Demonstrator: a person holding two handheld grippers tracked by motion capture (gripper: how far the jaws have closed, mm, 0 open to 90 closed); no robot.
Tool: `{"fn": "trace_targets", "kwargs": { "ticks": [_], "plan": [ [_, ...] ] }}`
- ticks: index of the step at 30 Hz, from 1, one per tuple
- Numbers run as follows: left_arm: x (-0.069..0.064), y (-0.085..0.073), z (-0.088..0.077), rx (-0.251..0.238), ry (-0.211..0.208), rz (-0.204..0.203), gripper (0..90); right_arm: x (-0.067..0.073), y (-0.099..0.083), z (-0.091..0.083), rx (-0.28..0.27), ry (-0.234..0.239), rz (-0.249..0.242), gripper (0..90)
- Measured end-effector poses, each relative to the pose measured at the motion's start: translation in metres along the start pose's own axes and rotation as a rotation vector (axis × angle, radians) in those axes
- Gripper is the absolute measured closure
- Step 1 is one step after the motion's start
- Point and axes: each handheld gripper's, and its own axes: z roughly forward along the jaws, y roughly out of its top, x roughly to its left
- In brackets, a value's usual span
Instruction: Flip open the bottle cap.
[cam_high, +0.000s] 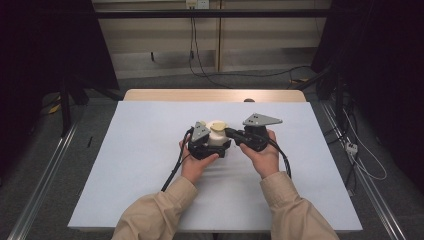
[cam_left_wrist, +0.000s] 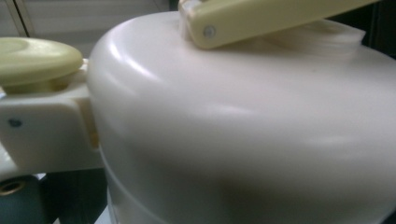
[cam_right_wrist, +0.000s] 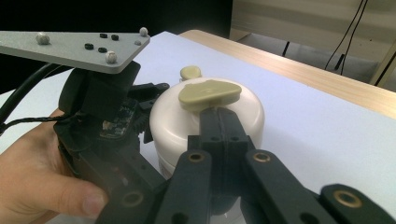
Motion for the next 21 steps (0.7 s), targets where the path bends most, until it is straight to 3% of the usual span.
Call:
{"fn": "trace_targets", "kwargs": {
  "ticks": [21],
  "plan": [
    [-0.0005, 0.0000, 0.0000, 0.000, 0.001, -0.005, 5.1, 0.0014, 0.0055, 0.0029, -0.005, -0.003, -0.009, 90.0]
  ]
}}
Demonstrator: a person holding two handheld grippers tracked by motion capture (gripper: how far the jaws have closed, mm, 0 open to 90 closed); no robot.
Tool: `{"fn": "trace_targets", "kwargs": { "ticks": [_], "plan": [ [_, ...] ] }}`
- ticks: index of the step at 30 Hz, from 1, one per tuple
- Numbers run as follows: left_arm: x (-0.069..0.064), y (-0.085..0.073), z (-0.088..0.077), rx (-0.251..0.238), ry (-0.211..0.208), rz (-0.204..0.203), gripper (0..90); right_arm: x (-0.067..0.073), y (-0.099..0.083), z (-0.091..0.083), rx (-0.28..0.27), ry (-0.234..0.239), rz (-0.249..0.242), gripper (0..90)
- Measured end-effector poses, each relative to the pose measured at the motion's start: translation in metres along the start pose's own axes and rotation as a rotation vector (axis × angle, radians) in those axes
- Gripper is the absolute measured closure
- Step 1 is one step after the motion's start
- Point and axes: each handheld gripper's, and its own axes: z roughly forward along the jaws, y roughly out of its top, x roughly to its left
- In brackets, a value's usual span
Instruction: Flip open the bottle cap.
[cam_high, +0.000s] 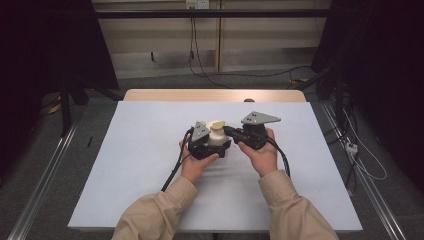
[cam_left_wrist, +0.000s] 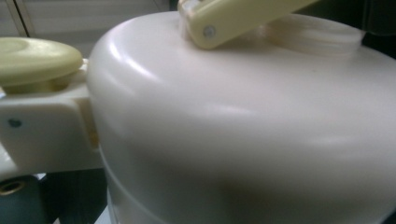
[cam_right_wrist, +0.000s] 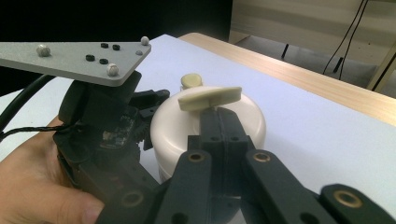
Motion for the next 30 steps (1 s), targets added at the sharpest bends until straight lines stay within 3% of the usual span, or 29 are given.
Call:
{"fn": "trace_targets", "kwargs": {
  "ticks": [30],
  "plan": [
    [-0.0002, 0.0000, 0.0003, -0.002, 0.001, 0.004, 5.1, 0.0010, 0.0046, 0.0049, -0.007, 0.002, -0.003, 90.0]
  ]
}}
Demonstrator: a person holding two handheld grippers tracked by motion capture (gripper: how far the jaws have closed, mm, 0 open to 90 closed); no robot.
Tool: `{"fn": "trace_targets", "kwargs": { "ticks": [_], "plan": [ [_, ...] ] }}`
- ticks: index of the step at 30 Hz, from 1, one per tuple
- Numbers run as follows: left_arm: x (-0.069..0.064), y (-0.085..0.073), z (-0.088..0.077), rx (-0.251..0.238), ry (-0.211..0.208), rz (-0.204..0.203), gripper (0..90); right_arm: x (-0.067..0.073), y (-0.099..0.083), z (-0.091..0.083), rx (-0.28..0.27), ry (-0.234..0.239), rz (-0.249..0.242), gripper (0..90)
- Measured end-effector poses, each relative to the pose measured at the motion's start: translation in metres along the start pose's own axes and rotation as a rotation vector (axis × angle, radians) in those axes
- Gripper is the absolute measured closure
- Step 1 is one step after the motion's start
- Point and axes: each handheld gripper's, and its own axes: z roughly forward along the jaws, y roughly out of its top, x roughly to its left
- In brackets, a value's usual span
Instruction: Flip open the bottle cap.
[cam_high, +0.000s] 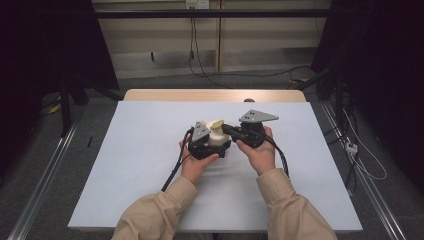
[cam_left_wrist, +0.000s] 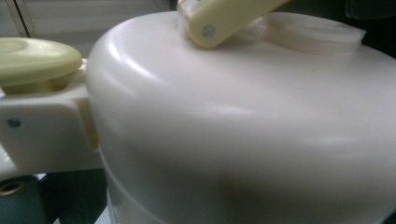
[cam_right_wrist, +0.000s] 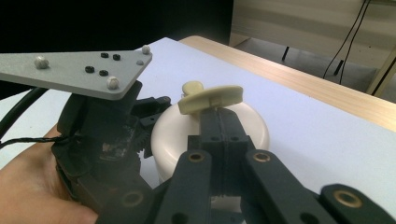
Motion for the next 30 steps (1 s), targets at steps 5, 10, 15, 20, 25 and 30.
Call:
{"fn": "trace_targets", "kwargs": {
  "ticks": [5, 10, 15, 20, 25, 30],
  "plan": [
    [0.0000, 0.0000, 0.0000, 0.000, 0.000, 0.000, 5.1, 0.0012, 0.0020, 0.0014, -0.001, -0.002, -0.006, 90.0],
    [0.0000, 0.0000, 0.0000, 0.000, 0.000, 0.001, 5.1, -0.0003, 0.0021, 0.0017, -0.004, -0.003, 0.000, 90.0],
    [-0.0001, -0.0001, 0.0001, -0.001, 0.000, 0.001, 5.1, 0.0000, 0.0035, 0.0020, -0.006, -0.003, -0.003, 90.0],
    [-0.0001, 0.0000, 0.0001, 0.000, 0.001, 0.002, 5.1, -0.0001, 0.0046, 0.0027, -0.006, -0.005, -0.001, 90.0],
    [-0.0003, -0.0001, 0.0001, 0.000, 0.001, 0.002, 5.1, 0.0006, 0.0053, 0.0036, -0.006, -0.001, -0.006, 90.0],
    [-0.0002, -0.0001, 0.0001, 0.000, 0.001, 0.002, 5.1, 0.0020, 0.0064, 0.0055, -0.003, -0.001, -0.009, 90.0]
  ]
}}
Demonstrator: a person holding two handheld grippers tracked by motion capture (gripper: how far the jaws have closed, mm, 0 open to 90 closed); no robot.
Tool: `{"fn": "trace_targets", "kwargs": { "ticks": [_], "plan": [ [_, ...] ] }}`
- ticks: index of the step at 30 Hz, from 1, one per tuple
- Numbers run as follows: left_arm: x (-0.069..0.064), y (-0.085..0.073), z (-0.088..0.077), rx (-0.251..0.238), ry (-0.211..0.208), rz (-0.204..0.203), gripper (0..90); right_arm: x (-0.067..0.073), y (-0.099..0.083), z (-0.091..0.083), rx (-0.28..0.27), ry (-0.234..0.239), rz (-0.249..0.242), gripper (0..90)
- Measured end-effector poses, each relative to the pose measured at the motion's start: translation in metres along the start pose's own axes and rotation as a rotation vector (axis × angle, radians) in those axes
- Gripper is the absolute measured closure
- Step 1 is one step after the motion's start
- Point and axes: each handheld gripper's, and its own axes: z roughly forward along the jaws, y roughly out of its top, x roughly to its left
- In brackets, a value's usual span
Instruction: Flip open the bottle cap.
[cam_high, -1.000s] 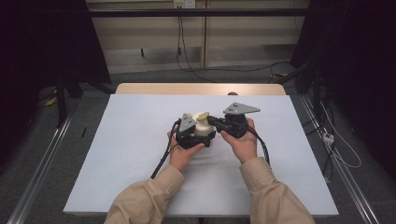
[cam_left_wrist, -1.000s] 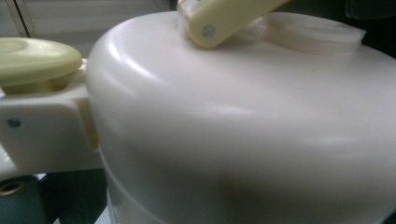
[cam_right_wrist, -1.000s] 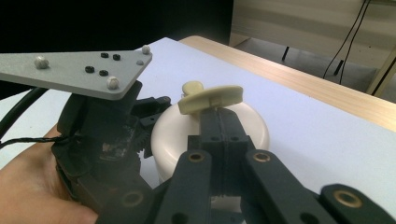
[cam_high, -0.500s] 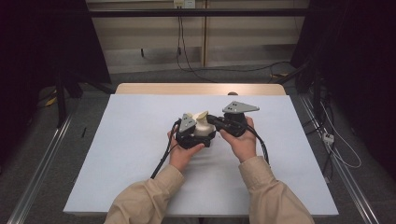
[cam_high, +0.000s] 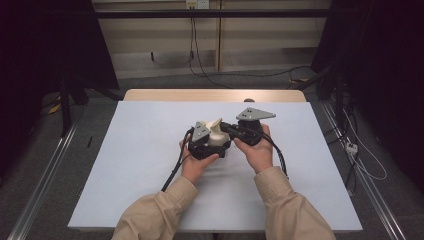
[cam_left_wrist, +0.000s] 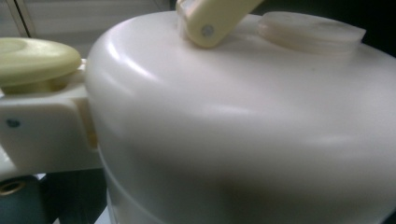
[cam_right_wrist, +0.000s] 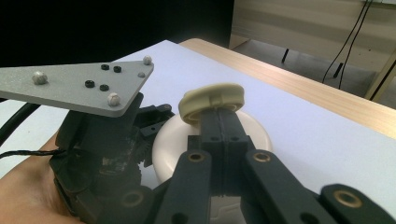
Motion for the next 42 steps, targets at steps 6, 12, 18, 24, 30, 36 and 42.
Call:
{"fn": "trace_targets", "kwargs": {
  "ticks": [6, 12, 18, 24, 30, 36, 42],
  "plan": [
    [0.0000, 0.0000, 0.0001, -0.001, 0.000, 0.000, 5.1, 0.0002, 0.0001, 0.0003, 0.003, -0.003, -0.007, 90.0],
    [-0.0001, -0.0001, 0.0001, -0.001, 0.001, -0.001, 5.1, -0.0007, 0.0004, 0.0001, -0.002, -0.005, -0.003, 90.0],
    [-0.0003, -0.0001, 0.0002, -0.002, 0.002, -0.001, 5.0, -0.0003, 0.0012, 0.0004, -0.004, -0.005, -0.004, 90.0],
    [-0.0002, -0.0001, 0.0001, -0.001, 0.002, 0.001, 5.1, 0.0002, 0.0022, 0.0013, -0.005, -0.005, -0.009, 90.0],
    [-0.0004, -0.0002, 0.0002, -0.002, 0.003, 0.001, 5.0, -0.0009, 0.0020, 0.0015, -0.005, -0.008, -0.003, 90.0],
    [-0.0008, -0.0003, 0.0004, -0.004, 0.004, -0.001, 5.0, -0.0004, 0.0025, 0.0025, -0.004, -0.005, -0.006, 90.0],
    [-0.0007, -0.0003, 0.0004, -0.004, 0.004, -0.001, 5.0, 0.0003, 0.0042, 0.0025, -0.004, -0.008, -0.010, 90.0]
  ]
}}
